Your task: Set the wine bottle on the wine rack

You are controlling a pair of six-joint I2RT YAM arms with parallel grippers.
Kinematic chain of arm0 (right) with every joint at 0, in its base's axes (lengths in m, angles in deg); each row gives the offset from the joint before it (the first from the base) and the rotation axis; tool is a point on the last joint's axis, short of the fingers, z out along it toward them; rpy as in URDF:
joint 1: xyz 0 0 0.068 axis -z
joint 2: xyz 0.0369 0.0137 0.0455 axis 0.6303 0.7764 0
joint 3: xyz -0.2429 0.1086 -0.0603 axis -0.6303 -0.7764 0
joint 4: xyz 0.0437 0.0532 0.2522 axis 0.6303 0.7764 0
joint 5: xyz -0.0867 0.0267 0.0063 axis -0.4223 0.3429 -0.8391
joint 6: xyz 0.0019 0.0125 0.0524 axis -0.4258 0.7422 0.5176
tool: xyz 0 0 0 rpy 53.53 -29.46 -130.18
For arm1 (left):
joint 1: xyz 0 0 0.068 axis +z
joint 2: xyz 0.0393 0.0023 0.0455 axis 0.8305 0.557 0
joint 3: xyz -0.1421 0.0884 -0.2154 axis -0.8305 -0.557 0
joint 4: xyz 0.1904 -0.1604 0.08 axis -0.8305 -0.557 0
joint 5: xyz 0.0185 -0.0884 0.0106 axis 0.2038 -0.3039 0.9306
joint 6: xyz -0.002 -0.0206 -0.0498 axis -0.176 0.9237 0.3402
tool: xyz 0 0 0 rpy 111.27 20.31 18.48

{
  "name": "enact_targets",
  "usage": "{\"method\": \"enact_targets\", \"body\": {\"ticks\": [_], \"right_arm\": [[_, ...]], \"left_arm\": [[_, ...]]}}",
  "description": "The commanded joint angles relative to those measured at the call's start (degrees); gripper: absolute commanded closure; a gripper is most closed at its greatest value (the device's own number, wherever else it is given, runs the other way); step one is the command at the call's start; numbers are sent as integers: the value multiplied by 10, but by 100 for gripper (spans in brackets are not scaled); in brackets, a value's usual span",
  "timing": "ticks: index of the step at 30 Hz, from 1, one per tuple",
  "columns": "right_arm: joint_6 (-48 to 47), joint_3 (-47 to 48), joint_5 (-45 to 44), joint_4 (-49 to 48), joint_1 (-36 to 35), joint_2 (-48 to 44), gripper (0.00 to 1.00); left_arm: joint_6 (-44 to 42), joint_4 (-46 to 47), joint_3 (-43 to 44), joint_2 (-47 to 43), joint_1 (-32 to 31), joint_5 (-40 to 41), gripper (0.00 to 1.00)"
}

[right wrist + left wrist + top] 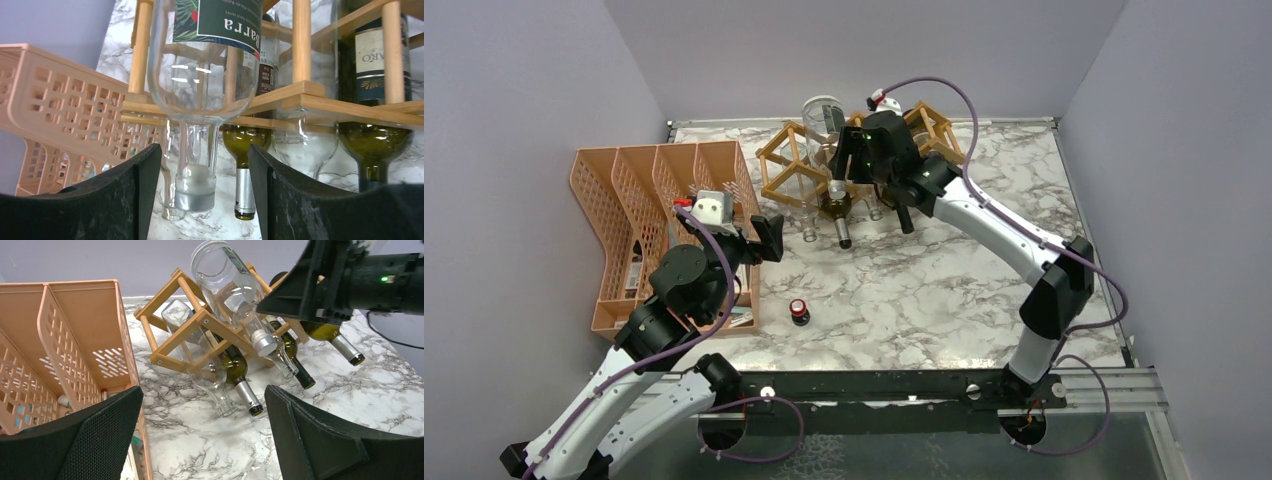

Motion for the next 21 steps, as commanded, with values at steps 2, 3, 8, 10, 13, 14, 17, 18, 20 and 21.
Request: {"method": "enact_targets", "body": {"ticks": [2, 3, 8, 10, 13, 14, 17, 18, 20, 21], "right_arm": [[-39, -72, -33, -66, 2, -101, 33], [-51, -91, -40, -76, 2, -124, 33], [-111, -187, -126, -90, 2, -236, 32], [-140, -215, -191, -82, 2, -275, 31], [-162, -235, -270, -36, 2, -327, 27], [-159, -240, -299, -16, 2, -344, 26], [-164, -270, -378, 22, 3, -401, 24], [-165, -281, -399, 35, 3, -424, 24], [-164, -304, -437, 57, 3, -464, 23], [-162, -314, -456, 67, 3, -491, 23]], "left_arm": [[3, -2, 1, -2, 3, -12, 1], [3, -1, 1, -1, 3, -15, 1], [4, 5, -1, 5, 3, -28, 1], [4, 10, 0, 11, 3, -32, 1], [3, 13, 4, 21, 3, -38, 1], [2, 15, 5, 23, 3, -40, 1], [1, 17, 7, 27, 3, -41, 1], [1, 18, 6, 28, 3, -42, 1], [2, 24, 3, 30, 3, -44, 1], [3, 27, 2, 32, 3, -45, 1]]}}
